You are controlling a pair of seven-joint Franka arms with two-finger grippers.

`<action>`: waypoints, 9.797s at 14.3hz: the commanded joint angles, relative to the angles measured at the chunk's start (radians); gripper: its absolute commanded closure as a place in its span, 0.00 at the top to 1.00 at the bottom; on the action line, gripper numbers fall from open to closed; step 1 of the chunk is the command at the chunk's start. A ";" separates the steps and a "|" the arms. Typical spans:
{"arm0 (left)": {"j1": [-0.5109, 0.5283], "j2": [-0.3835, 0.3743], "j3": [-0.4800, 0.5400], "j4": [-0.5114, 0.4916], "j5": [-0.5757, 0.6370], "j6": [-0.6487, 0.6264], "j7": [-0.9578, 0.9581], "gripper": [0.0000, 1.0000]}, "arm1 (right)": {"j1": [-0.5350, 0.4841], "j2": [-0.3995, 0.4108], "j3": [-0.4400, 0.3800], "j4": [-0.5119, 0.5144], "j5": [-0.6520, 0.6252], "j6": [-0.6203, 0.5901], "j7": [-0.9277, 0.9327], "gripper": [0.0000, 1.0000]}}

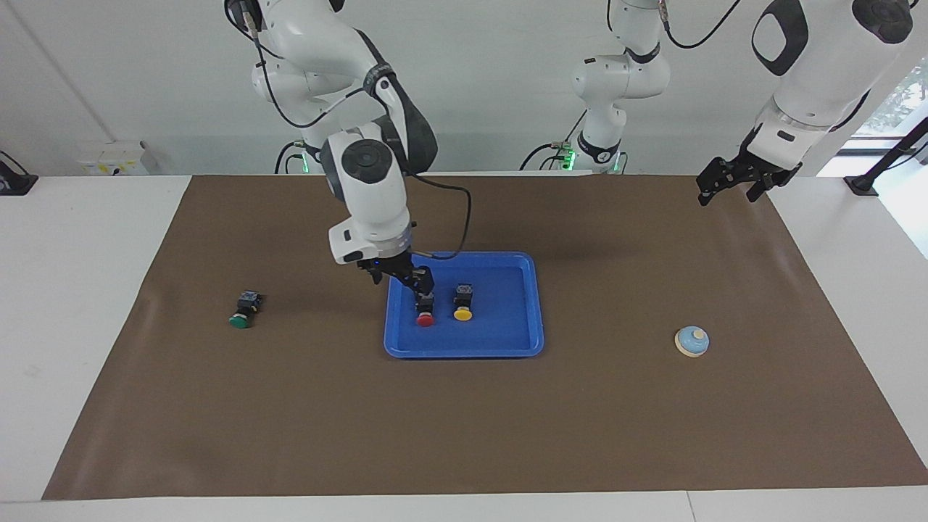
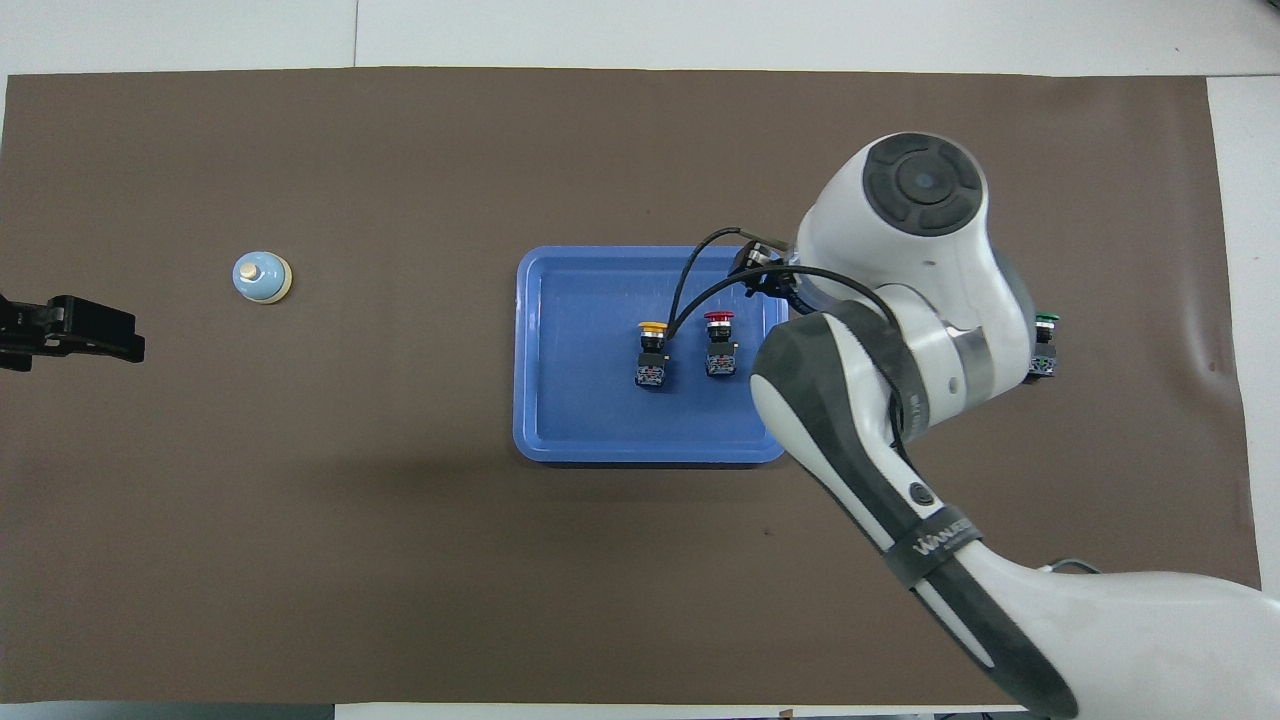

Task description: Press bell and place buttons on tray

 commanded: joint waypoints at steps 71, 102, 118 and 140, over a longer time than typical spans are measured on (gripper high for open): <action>-0.001 -0.003 0.006 0.005 -0.014 0.007 0.015 1.00 | 0.367 0.228 0.016 -0.026 0.032 0.401 0.156 1.00; -0.012 -0.021 0.003 -0.070 -0.014 0.140 -0.005 0.72 | -0.262 -0.302 -0.019 0.105 -0.022 -0.485 -0.705 1.00; 0.010 0.421 0.010 -0.066 0.000 0.706 -0.005 0.00 | -0.264 -0.315 -0.015 0.090 -0.033 -0.479 -0.707 1.00; 0.011 0.446 0.013 -0.074 0.004 0.653 -0.006 0.00 | -0.264 -0.317 -0.016 0.090 -0.033 -0.479 -0.707 1.00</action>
